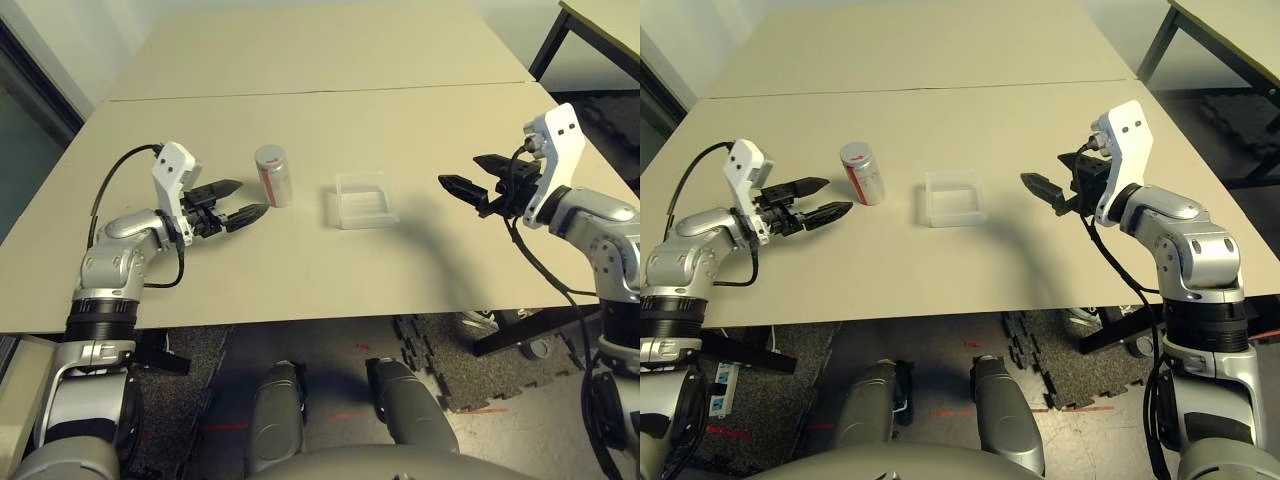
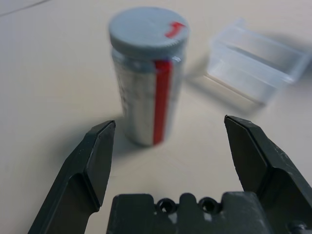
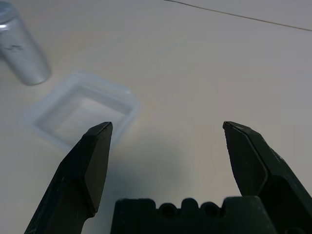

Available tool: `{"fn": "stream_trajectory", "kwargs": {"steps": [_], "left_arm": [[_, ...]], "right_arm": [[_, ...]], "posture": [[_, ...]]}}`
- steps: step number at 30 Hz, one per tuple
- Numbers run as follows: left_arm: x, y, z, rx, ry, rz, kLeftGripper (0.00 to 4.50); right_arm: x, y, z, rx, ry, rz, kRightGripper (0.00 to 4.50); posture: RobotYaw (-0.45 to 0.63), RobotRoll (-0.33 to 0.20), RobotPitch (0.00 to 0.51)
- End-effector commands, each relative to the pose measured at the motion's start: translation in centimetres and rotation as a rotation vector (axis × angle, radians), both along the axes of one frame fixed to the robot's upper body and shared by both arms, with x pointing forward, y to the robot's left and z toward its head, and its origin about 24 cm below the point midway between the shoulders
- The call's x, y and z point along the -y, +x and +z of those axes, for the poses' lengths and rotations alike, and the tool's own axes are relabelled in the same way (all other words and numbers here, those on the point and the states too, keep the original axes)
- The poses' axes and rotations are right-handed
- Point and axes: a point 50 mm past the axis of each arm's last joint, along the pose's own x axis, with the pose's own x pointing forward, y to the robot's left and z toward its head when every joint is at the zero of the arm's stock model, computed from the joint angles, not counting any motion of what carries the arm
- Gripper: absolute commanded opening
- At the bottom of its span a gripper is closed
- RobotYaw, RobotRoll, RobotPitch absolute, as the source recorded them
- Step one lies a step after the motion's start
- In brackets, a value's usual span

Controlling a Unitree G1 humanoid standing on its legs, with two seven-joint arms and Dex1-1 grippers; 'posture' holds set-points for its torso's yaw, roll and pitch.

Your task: Pour the medicine from the bottle into the box.

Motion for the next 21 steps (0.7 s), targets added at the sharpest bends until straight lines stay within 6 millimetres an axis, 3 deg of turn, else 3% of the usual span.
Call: {"fn": "stream_trajectory", "kwargs": {"steps": [1,13,21], "left_arm": [[0.4,0.7,-0.8,0.000,0.018,0.011,4.49],[2.1,2.6,-1.9,0.028,-0.009,0.003,4.49],[3.0,2.9,-2.6,0.041,-0.011,-0.015,4.49]], "right_arm": [[-1.9,-0.8,0.2,-0.011,0.012,0.116,4.50],[-4.6,-1.7,1.0,-0.002,-0.009,0.257,4.50],[-5.1,-1.7,1.0,0.001,-0.013,0.271,4.50]], "posture": [[-0.18,0.000,0.102],[-0.21,0.000,0.097],[-0.22,0.000,0.090]]}}
